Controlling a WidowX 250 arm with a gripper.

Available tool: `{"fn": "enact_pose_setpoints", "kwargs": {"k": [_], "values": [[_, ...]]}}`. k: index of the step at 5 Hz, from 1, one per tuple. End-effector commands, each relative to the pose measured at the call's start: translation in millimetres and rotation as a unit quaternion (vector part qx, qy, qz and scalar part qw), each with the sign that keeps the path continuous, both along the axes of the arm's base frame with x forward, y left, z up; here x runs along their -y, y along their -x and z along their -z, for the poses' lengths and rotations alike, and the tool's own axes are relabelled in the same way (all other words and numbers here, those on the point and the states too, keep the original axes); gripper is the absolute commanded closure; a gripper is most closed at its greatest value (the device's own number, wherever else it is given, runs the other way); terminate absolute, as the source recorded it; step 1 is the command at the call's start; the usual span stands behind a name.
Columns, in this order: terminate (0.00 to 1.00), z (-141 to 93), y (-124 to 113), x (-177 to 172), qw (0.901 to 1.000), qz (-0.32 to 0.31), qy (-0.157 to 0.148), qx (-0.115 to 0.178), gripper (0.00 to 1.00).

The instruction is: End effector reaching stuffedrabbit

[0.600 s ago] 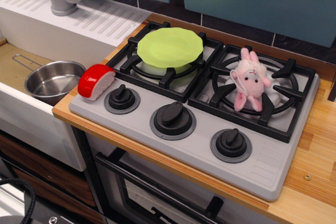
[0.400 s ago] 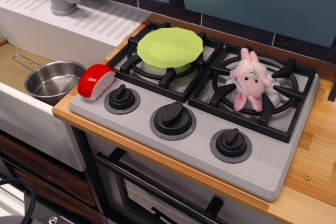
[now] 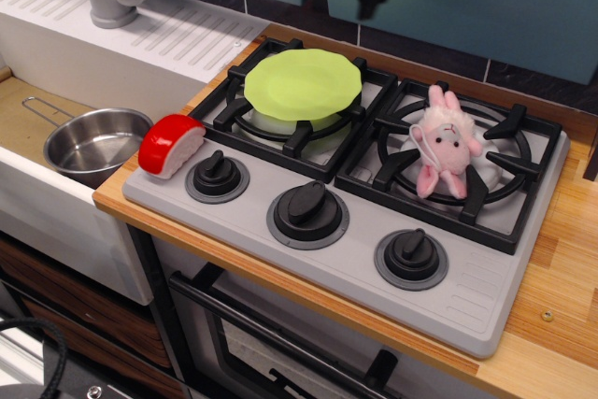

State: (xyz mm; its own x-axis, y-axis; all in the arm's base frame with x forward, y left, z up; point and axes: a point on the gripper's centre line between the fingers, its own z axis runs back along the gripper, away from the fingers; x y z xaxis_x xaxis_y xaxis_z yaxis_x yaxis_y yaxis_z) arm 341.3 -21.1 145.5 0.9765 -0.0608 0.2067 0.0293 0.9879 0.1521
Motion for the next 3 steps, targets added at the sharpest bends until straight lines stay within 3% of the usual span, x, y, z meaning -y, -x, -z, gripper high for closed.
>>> {"fn": "enact_pose_setpoints", "kwargs": {"k": [1, 3], "values": [[0.00, 4.3, -41.2, 21.7, 0.9989, -0.007, 0.015, 0.044, 0.00], [0.00, 38.8, -47.2, 27.4, 0.9978, -0.013, 0.031, 0.057, 0.00]]}}
